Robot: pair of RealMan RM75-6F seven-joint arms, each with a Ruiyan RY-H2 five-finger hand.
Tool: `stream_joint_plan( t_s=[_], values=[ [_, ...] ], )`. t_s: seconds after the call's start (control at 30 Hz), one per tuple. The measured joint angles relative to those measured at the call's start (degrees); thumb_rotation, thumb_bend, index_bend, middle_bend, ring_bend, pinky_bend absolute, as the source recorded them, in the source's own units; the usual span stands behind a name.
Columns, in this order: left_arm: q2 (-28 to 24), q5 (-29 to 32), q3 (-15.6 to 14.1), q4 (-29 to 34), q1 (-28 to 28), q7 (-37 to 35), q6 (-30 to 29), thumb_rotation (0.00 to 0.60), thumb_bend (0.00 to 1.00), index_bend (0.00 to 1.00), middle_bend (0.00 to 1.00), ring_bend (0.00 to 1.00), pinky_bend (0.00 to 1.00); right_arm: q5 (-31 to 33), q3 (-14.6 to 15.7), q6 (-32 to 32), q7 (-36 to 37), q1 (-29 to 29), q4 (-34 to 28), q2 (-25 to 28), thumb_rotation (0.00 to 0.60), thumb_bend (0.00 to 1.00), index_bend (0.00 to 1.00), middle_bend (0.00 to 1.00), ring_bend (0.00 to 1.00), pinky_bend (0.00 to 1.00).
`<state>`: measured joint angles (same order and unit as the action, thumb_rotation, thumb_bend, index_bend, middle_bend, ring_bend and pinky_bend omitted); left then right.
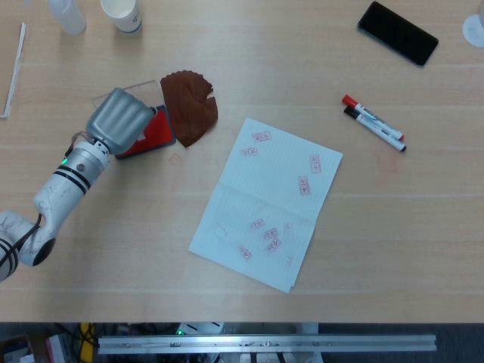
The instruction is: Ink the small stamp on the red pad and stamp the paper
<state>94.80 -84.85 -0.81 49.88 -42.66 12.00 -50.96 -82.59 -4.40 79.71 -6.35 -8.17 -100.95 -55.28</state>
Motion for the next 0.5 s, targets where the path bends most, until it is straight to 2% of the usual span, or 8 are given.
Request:
stream_joint_plan(
  t_s=[0.5],
  values=[
    [2.0, -0.1, -0.1, -1.8, -0.2, 0.5, 1.6, 0.600, 0.31, 0.55, 1.00, 1.00, 1.00, 0.3, 0.0, 0.2, 0.3, 0.3, 0.3, 0.1, 0.600, 0.19, 0.25, 0.31, 0.19, 0.24]
  ],
)
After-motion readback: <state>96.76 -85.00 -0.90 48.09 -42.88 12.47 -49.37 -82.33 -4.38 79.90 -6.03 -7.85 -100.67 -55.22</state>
